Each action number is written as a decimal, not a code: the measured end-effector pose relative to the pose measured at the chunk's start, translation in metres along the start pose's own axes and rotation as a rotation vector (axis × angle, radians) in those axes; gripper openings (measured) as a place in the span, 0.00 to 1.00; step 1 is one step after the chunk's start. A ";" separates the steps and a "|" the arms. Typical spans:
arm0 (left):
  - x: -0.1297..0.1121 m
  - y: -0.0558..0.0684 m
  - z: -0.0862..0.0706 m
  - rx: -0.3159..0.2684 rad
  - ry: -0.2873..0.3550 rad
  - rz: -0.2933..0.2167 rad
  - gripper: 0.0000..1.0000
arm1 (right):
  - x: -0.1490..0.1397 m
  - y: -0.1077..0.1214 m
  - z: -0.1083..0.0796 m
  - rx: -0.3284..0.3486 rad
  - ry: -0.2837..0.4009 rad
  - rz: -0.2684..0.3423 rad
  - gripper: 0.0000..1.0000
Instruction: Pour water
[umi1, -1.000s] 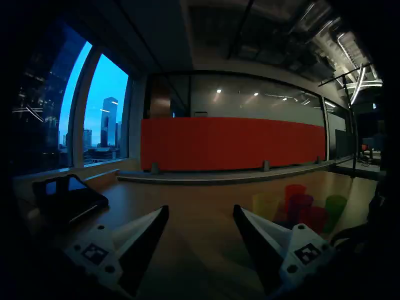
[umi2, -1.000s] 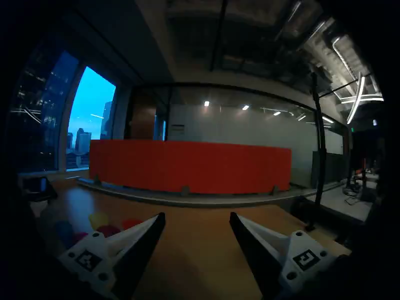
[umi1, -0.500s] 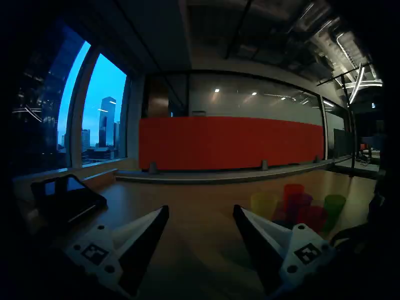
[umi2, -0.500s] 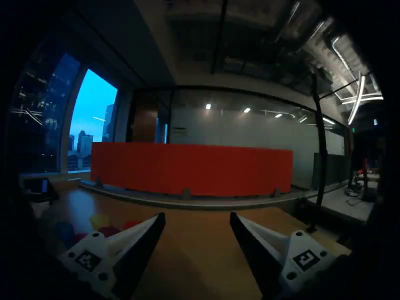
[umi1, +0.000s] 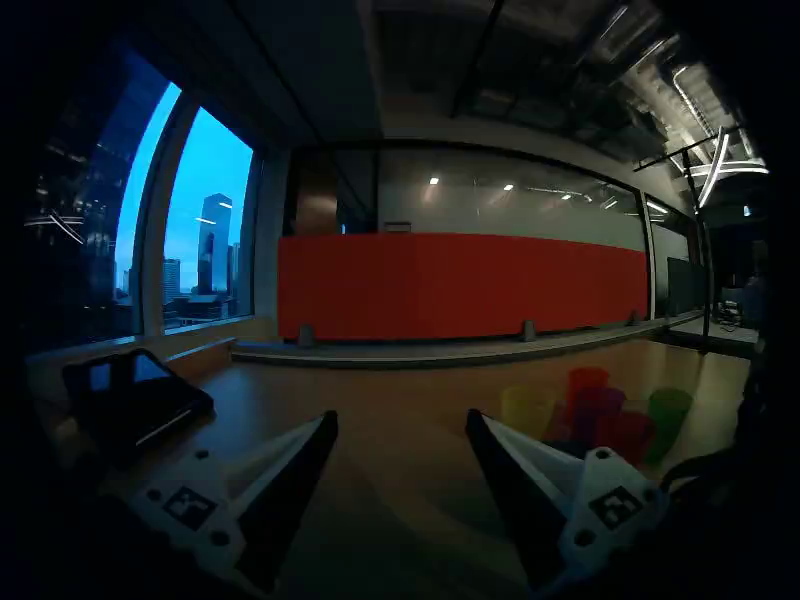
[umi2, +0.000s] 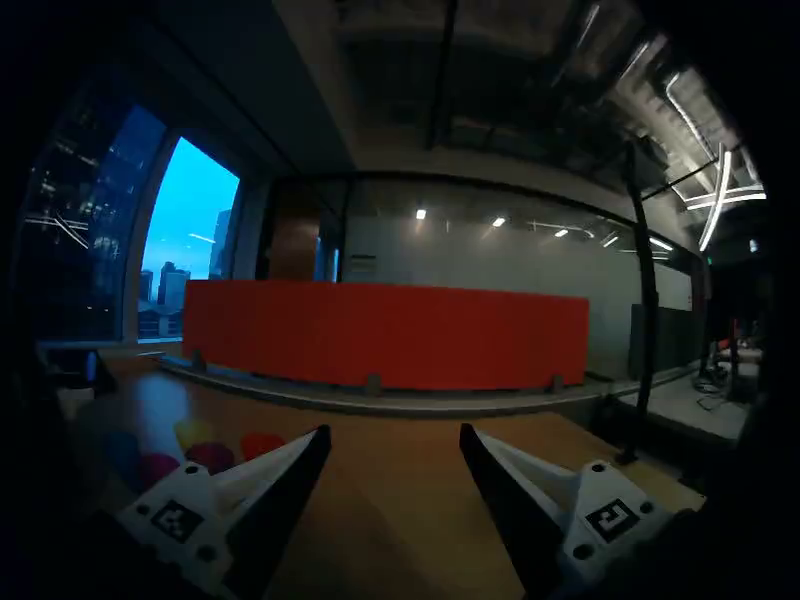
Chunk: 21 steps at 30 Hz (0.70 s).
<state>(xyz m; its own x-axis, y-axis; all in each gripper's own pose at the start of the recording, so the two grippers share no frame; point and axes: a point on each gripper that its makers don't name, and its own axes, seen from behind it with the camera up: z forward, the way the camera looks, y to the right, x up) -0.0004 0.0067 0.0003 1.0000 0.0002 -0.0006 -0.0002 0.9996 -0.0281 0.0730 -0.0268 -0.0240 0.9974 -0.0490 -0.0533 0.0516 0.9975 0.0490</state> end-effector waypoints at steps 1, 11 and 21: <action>0.000 0.000 0.000 0.000 0.000 0.000 0.95 | -0.002 0.000 0.001 0.000 0.002 0.004 1.00; 0.000 0.001 0.000 0.000 0.000 0.000 0.95 | -0.017 0.016 0.005 -0.027 0.027 0.068 1.00; 0.000 0.000 0.000 0.000 0.000 0.000 0.95 | -0.041 0.022 0.011 -0.025 0.010 0.095 0.99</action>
<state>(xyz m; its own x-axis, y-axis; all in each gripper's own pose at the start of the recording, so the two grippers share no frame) -0.0002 0.0067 0.0001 1.0000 0.0002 -0.0006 -0.0002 0.9996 -0.0282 0.0336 -0.0035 -0.0103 0.9972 0.0458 -0.0592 -0.0441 0.9986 0.0292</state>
